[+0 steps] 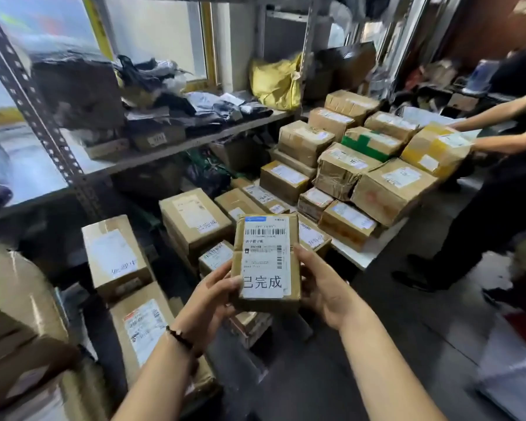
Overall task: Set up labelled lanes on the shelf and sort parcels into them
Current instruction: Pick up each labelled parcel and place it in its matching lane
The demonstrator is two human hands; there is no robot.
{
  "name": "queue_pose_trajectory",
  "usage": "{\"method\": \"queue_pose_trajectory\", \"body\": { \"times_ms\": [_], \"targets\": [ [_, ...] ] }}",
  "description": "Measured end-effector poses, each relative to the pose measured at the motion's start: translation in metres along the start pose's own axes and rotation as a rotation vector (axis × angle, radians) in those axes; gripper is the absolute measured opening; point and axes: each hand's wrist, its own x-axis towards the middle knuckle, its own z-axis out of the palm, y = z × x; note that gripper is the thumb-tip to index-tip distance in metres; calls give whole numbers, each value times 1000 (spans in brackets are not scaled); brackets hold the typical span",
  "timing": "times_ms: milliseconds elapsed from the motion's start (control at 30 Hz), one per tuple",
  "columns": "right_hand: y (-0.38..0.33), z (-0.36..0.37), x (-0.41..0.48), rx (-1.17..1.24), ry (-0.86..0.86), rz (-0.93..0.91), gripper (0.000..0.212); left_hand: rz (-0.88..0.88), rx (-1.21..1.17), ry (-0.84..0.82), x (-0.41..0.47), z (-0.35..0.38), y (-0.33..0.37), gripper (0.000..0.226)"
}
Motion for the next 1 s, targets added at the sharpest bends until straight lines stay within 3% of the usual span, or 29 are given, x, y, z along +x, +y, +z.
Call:
{"method": "queue_pose_trajectory", "body": {
  "times_ms": [100,300,467,567,633,867,1000],
  "targets": [
    [-4,-12,31,-102,-36,101,51,-41,-9,0,23,-9,-13,81],
    [11,-34,70,-124,-52,297,36,-112,16,89,43,-17,-36,73],
    [38,-51,74,-21,-42,344,64,-79,-4,311,45,1,-54,59],
    [52,-69,64,67,-35,440,34,-72,45,485,39,26,-67,44],
    [61,-84,54,111,-61,516,26,-88,24,564,29,43,-80,36],
    [100,-115,31,167,-71,678,33,-96,-74,833,-8,77,-125,27],
    [126,-123,26,203,-15,693,47,-113,-41,895,-29,75,-141,39]
  ]
}}
